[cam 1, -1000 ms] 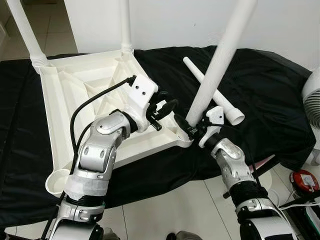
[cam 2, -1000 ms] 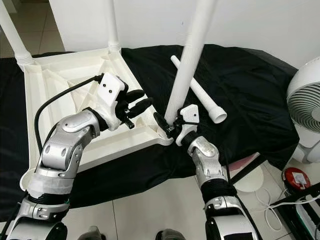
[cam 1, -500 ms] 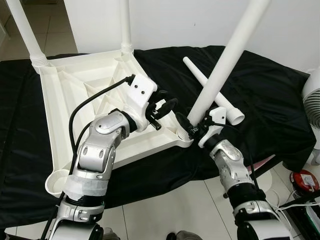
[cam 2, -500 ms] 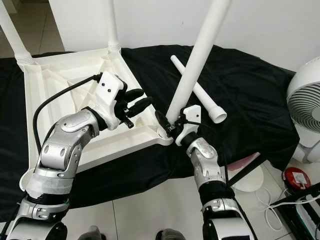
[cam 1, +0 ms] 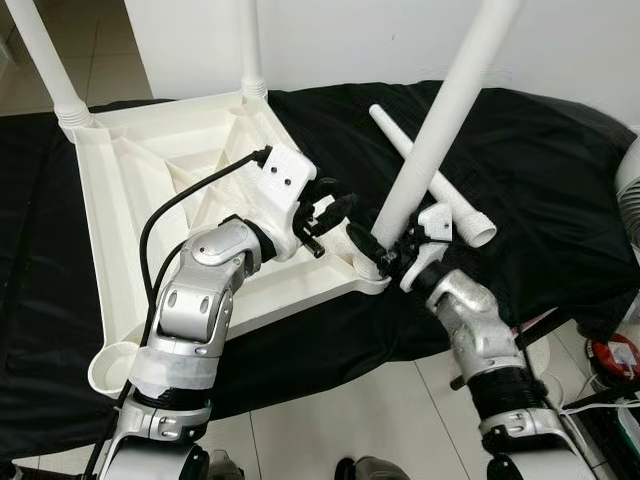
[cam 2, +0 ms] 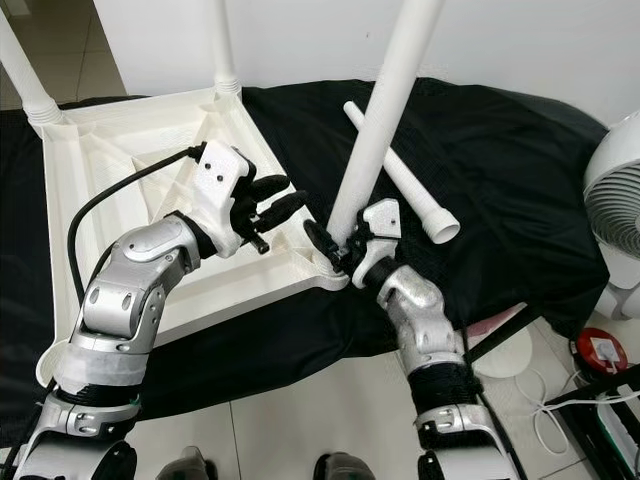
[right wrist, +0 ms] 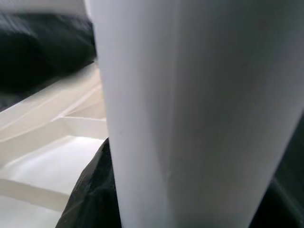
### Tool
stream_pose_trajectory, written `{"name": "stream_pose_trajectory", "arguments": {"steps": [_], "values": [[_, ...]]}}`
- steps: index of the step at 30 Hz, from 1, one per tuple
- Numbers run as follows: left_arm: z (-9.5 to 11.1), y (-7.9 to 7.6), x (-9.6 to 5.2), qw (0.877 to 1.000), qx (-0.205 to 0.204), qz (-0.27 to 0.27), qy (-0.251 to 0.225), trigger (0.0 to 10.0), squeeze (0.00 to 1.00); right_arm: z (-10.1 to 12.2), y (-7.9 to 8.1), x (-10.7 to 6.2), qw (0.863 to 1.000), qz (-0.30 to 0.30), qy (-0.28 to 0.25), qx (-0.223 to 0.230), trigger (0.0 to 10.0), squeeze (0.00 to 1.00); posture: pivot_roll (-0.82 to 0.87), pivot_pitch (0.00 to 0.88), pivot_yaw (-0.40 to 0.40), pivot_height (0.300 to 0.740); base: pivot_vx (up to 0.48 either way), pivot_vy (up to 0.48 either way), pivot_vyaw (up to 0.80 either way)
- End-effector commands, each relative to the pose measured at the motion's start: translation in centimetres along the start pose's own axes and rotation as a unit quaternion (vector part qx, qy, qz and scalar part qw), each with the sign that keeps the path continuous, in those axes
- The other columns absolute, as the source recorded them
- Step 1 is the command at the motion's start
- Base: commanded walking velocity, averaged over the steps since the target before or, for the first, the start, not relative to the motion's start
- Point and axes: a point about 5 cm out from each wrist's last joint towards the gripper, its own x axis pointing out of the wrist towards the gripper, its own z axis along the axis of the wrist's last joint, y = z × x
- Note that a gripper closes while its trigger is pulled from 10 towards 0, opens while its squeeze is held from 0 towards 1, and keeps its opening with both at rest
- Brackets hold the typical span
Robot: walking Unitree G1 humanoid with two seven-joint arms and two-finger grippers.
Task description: Building children table
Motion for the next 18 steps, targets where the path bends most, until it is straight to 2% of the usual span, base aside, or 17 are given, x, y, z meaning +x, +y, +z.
{"name": "stream_pose_trajectory", "arguments": {"steps": [1,5,8,9,13,18], "values": [[0.31,0.43,0.41,0.999,0.003,0.043,-0.002,10.0,0.00,1.69,0.24,0.49,0.999,0.030,-0.007,-0.020,10.0,0.00,0.06,0.001,-0.032,0.740,0.000,0.000,0.00],[0.40,0.68,0.58,0.999,-0.009,0.046,-0.003,10.0,0.00,2.31,-0.09,0.32,0.998,0.036,0.004,-0.057,10.0,0.00,0.05,0.000,-0.042,0.740,0.000,0.000,0.00],[0.40,0.71,0.61,0.999,-0.013,0.045,-0.005,10.0,0.00,2.36,-0.15,0.22,0.997,0.037,0.008,-0.066,10.0,0.00,0.05,0.000,-0.042,0.740,0.000,0.000,0.00],[0.43,0.77,0.67,0.999,-0.027,0.042,-0.008,10.0,1.00,2.13,-0.21,0.16,0.996,0.033,0.015,-0.075,10.0,0.00,0.05,0.000,-0.045,0.740,0.000,0.000,0.00],[0.72,0.72,0.82,0.999,-0.042,0.029,-0.018,10.0,1.00,1.95,-0.07,-0.06,0.996,0.024,0.024,-0.077,10.0,0.00,0.05,0.000,-0.059,0.740,0.000,0.000,0.00],[1.25,0.83,0.94,0.999,-0.035,0.015,-0.032,10.0,1.00,2.05,-0.35,-0.24,0.997,-0.003,0.025,-0.071,10.0,0.00,0.05,0.000,-0.070,0.740,0.000,0.000,0.00]]}}
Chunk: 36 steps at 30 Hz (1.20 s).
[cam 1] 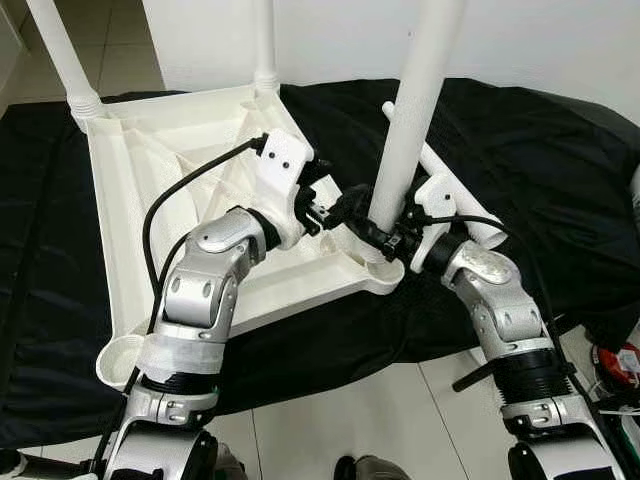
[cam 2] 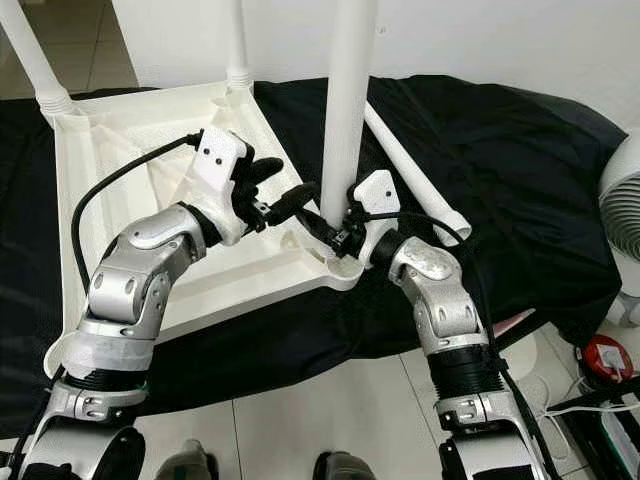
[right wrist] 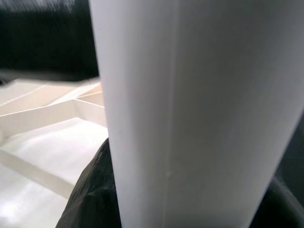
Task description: Building children table
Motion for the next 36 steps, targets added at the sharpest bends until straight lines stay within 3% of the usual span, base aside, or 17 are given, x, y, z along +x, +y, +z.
{"name": "stream_pose_trajectory", "arguments": {"steps": [1,2,4,8,9,10,11,15,20,27,31,33,36], "values": [[0.5,0.0,0.3,1.000,0.006,-0.012,-0.012,10.0,1.00,0.5,-0.9,-0.3,0.999,-0.043,-0.009,0.004,10.0,0.00,0.05,0.000,-0.074,0.740,0.000,0.000,0.00],[0.5,0.0,0.3,1.000,0.006,-0.012,-0.012,10.0,1.00,0.5,-0.9,-0.3,0.999,-0.043,-0.009,0.004,10.0,0.00,0.05,0.000,-0.074,0.740,0.000,0.000,0.00],[1.3,0.4,0.4,1.000,0.006,-0.014,-0.027,10.0,1.00,0.9,-1.8,-0.1,0.994,-0.101,-0.030,0.024,10.0,0.00,0.04,0.000,-0.071,0.740,0.000,0.000,0.00],[1.7,0.5,0.5,0.999,-0.002,-0.018,-0.036,10.0,1.00,1.2,-2.2,0.1,0.991,-0.123,-0.044,0.038,10.0,0.00,0.04,0.000,-0.069,0.740,0.000,0.000,0.00],[2.0,0.5,0.6,0.999,-0.010,-0.030,-0.043,10.0,0.16,1.3,-2.3,0.2,0.988,-0.135,-0.050,0.049,10.0,0.00,0.03,0.000,-0.068,0.740,0.000,0.000,0.00],[2.0,0.5,0.6,0.999,-0.010,-0.030,-0.043,10.0,0.16,1.3,-2.3,0.2,0.988,-0.135,-0.050,0.049,10.0,0.00,0.03,0.000,-0.068,0.740,0.000,0.000,0.00],[2.4,0.2,0.6,0.996,-0.024,-0.073,-0.050,10.0,0.00,0.9,-2.2,0.3,0.990,-0.128,-0.039,0.052,10.0,0.00,0.02,0.000,-0.058,0.740,0.000,0.000,0.00],[2.5,-0.1,0.7,0.994,-0.027,-0.092,-0.050,10.0,0.00,0.7,-2.1,0.3,0.991,-0.122,-0.031,0.047,10.0,0.00,0.02,0.000,-0.058,0.740,0.000,0.000,0.00],[2.9,-1.6,0.5,0.987,-0.029,-0.154,-0.040,10.0,0.00,0.4,-1.7,-0.3,0.994,-0.102,-0.007,0.032,10.0,0.00,0.02,0.000,-0.035,0.740,0.000,0.000,0.00],[3.7,-2.5,-0.4,0.977,-0.032,-0.207,-0.051,10.0,0.00,0.1,-0.7,-0.3,0.997,-0.064,-0.003,0.049,10.0,0.00,0.05,0.000,-0.027,0.740,0.000,0.000,0.00],[4.0,-2.8,-0.8,0.971,-0.029,-0.231,-0.051,10.0,0.00,-0.4,0.4,-0.5,0.999,-0.009,0.018,0.042,10.0,0.00,0.05,0.013,-0.025,0.740,0.000,0.000,0.00],[4.0,-2.8,-0.8,0.971,-0.029,-0.231,-0.051,10.0,0.00,-0.4,0.4,-0.5,0.999,-0.009,0.018,0.042,10.0,0.00,0.05,0.013,-0.025,0.740,0.000,0.000,0.00],[3.5,-3.7,-1.2,0.956,-0.022,-0.290,-0.025,10.0,0.00,-0.8,1.3,-1.2,0.995,0.077,0.054,0.020,10.0,0.00,0.03,0.009,-0.022,0.740,0.000,0.000,0.00]]}}
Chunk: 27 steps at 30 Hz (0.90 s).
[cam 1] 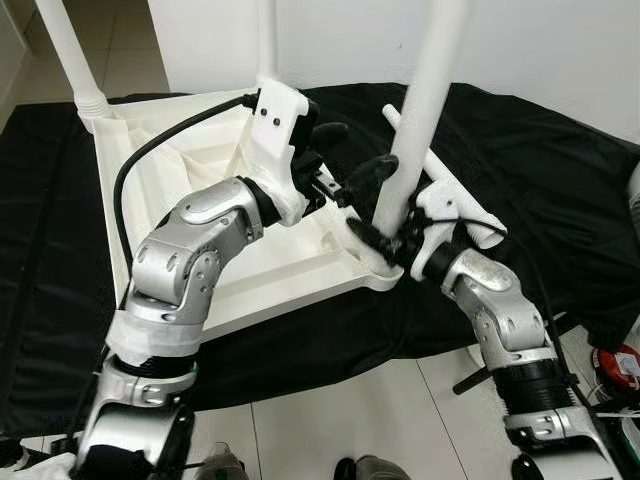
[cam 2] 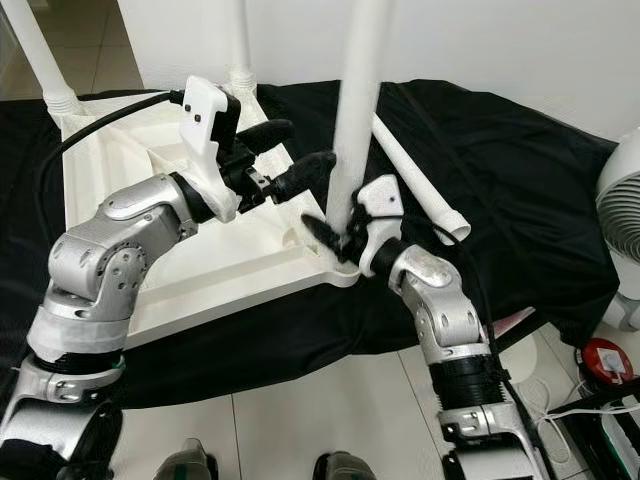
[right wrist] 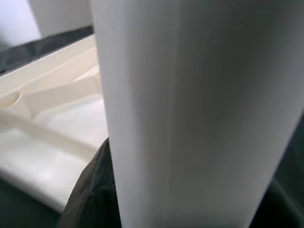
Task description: Building children table
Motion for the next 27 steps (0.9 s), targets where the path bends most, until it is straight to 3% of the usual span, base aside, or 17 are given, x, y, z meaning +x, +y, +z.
{"name": "stream_pose_trajectory", "arguments": {"steps": [1,4,10,14,16,20,26,27], "values": [[-0.3,-2.4,-0.1,0.983,0.001,-0.181,0.011,10.0,0.00,0.3,0.3,-0.3,0.999,0.032,0.005,-0.012,10.0,0.00,0.03,0.009,-0.022,0.740,0.000,0.000,0.00],[-0.5,-2.7,0.0,0.980,0.000,-0.198,0.020,10.0,0.00,0.4,0.3,-0.5,0.999,0.047,0.013,-0.018,10.0,0.00,0.03,0.007,-0.022,0.740,0.000,0.000,0.00],[-0.3,-4.0,0.3,0.961,-0.002,-0.276,0.029,10.0,0.00,1.0,0.6,-1.3,0.991,0.123,0.038,-0.028,10.0,0.00,0.02,0.000,-0.024,0.740,0.000,0.000,0.00],[-0.2,-4.1,0.2,0.959,-0.007,-0.283,0.027,10.0,0.00,1.0,0.7,-1.4,0.990,0.132,0.041,-0.030,10.0,0.00,0.02,0.000,-0.024,0.740,0.000,0.000,0.00],[0.6,-4.4,0.0,0.950,-0.015,-0.311,0.013,10.0,0.00,0.8,1.2,-1.7,0.982,0.174,0.059,-0.035,10.0,0.00,0.02,0.000,-0.023,0.740,0.000,0.000,0.00],[0.9,-4.5,-0.1,0.946,-0.016,-0.323,0.008,10.0,0.00,0.6,1.7,-1.8,0.976,0.203,0.069,-0.040,10.0,0.00,0.02,0.000,-0.022,0.740,0.000,0.000,0.00],[1.5,-4.7,-0.7,0.937,-0.032,-0.348,-0.008,10.0,0.00,0.7,1.6,-1.9,0.974,0.211,0.075,-0.041,10.0,0.00,0.02,0.000,-0.019,0.740,0.000,0.000,0.00],[1.6,-4.8,-0.9,0.934,-0.036,-0.355,-0.011,8.7,0.00,0.7,1.6,-1.9,0.973,0.212,0.076,-0.040,10.0,0.00,0.02,0.000,-0.019,0.740,0.000,0.000,0.00]]}}
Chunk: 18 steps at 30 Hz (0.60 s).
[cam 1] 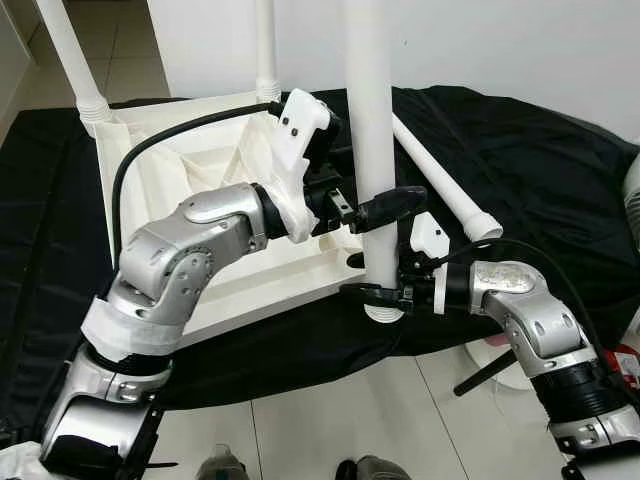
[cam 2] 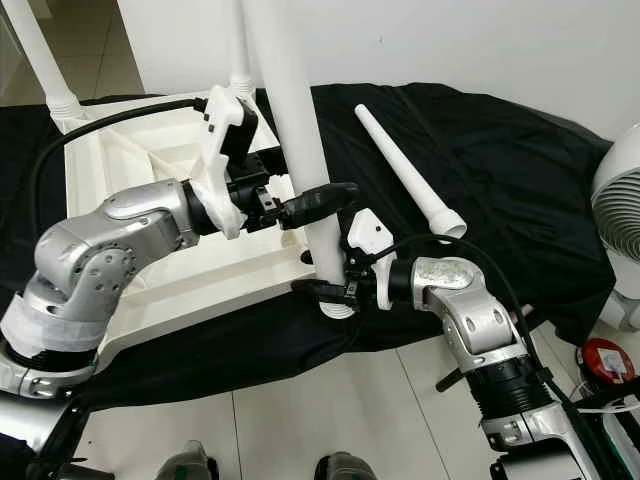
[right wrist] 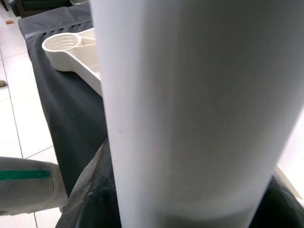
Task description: Building children table
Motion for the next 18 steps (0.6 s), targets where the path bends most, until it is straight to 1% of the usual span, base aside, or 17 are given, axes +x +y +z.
{"name": "stream_pose_trajectory", "arguments": {"steps": [1,2,5,18], "values": [[0.74,-2.83,-0.52,0.969,0.008,-0.245,-0.009,8.7,0.00,0.45,0.04,-0.10,1.000,0.007,-0.004,-0.004,10.0,0.00,0.02,0.000,-0.019,0.740,0.000,0.000,0.00],[0.89,-2.91,-0.71,0.968,0.004,-0.252,-0.014,0.0,0.00,0.44,0.07,-0.06,1.000,0.008,-0.005,-0.004,10.0,0.00,0.02,0.000,-0.019,0.740,0.000,0.000,0.00],[1.20,-3.01,-1.08,0.965,-0.007,-0.261,-0.021,0.0,0.00,0.44,0.08,-0.01,1.000,0.011,-0.005,-0.004,10.0,0.00,0.02,0.000,-0.016,0.740,0.000,0.000,0.00],[1.60,-3.17,-1.08,0.964,-0.017,-0.265,-0.033,0.0,0.00,0.56,0.03,-0.02,1.000,0.014,-0.008,-0.002,10.0,0.00,0.02,0.000,-0.018,0.740,0.000,0.000,0.00]]}}
